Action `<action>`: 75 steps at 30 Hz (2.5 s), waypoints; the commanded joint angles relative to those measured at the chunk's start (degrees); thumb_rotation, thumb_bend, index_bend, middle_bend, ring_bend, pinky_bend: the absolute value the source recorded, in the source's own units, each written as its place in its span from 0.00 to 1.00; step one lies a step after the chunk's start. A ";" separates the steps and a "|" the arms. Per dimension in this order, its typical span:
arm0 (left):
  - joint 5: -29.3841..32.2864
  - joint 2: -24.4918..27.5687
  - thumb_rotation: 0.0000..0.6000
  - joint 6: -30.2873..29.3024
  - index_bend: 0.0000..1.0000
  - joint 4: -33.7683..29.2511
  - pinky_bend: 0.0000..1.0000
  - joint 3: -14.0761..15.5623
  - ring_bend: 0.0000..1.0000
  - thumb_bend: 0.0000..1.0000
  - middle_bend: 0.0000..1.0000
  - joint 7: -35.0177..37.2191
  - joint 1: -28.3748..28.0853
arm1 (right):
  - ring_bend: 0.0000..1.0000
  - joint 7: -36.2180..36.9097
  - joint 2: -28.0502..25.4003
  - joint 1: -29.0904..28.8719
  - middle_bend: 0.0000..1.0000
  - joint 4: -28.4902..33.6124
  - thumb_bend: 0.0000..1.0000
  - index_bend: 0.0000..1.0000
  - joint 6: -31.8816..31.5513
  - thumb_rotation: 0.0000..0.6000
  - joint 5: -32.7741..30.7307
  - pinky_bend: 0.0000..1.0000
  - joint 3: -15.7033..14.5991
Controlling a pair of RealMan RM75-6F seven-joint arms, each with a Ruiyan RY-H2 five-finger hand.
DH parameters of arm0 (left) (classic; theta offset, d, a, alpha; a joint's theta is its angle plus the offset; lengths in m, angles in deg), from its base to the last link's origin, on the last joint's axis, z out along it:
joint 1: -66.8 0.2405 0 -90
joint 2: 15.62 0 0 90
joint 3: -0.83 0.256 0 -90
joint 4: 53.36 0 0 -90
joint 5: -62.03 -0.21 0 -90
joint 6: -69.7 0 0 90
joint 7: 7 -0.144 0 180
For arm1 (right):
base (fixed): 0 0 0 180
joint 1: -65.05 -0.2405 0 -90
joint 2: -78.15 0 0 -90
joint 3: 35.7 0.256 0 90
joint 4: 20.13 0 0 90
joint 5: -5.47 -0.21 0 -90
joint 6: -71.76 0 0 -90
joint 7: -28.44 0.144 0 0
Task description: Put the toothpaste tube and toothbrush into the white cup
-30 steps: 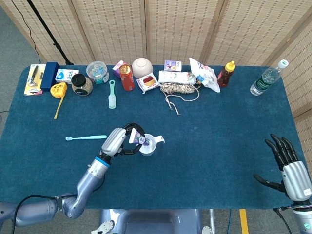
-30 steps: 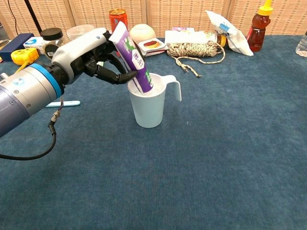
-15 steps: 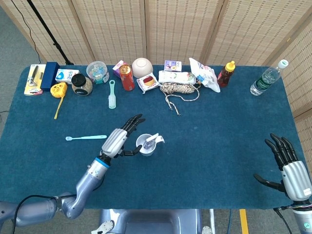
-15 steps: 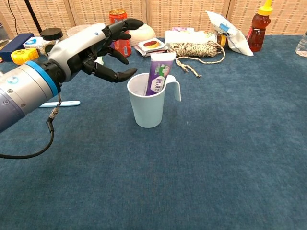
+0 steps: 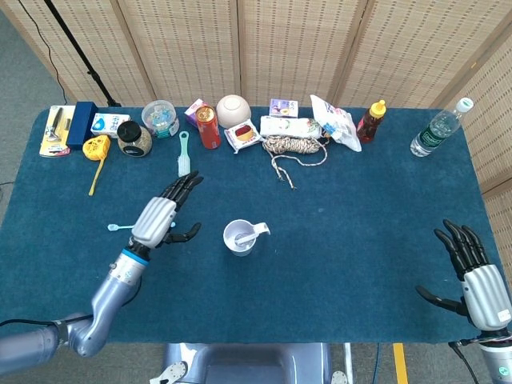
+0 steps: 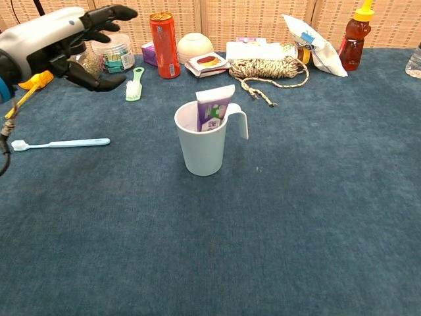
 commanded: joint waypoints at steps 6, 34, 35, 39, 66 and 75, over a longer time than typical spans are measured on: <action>15.52 7.19 1.00 7.99 0.02 -1.77 0.00 3.91 0.00 0.34 0.00 -22.21 0.64 | 0.00 -0.72 0.08 -0.04 0.00 0.46 0.00 0.00 0.07 1.00 0.46 0.00 -0.28; 29.12 -4.78 1.00 8.14 0.30 8.81 0.00 2.03 0.00 0.35 0.00 -32.79 -2.65 | 0.00 0.62 -0.01 -0.24 0.00 0.26 0.00 0.00 0.38 1.00 0.33 0.00 -0.42; 29.01 -5.01 1.00 8.02 0.30 9.13 0.00 2.06 0.00 0.35 0.00 -32.76 -2.62 | 0.00 0.64 -0.01 -0.25 0.00 0.29 0.00 0.00 0.38 1.00 0.35 0.00 -0.43; 28.38 -5.87 1.00 7.65 0.32 10.36 0.00 1.98 0.00 0.36 0.00 -32.12 -2.45 | 0.00 0.88 -0.06 -0.24 0.00 0.32 0.00 0.00 0.33 1.00 0.32 0.00 -0.43; 25.61 -8.23 1.00 7.73 0.44 13.65 0.00 0.94 0.00 0.24 0.00 -29.92 -1.68 | 0.00 1.23 -0.06 -0.26 0.00 0.49 0.00 0.00 0.31 1.00 0.38 0.00 -0.53; 27.15 -8.41 1.00 8.97 0.44 13.75 0.00 0.31 0.00 0.27 0.00 -30.98 -2.34 | 0.00 1.22 0.01 -0.34 0.00 0.40 0.00 0.00 0.50 1.00 0.29 0.00 -0.52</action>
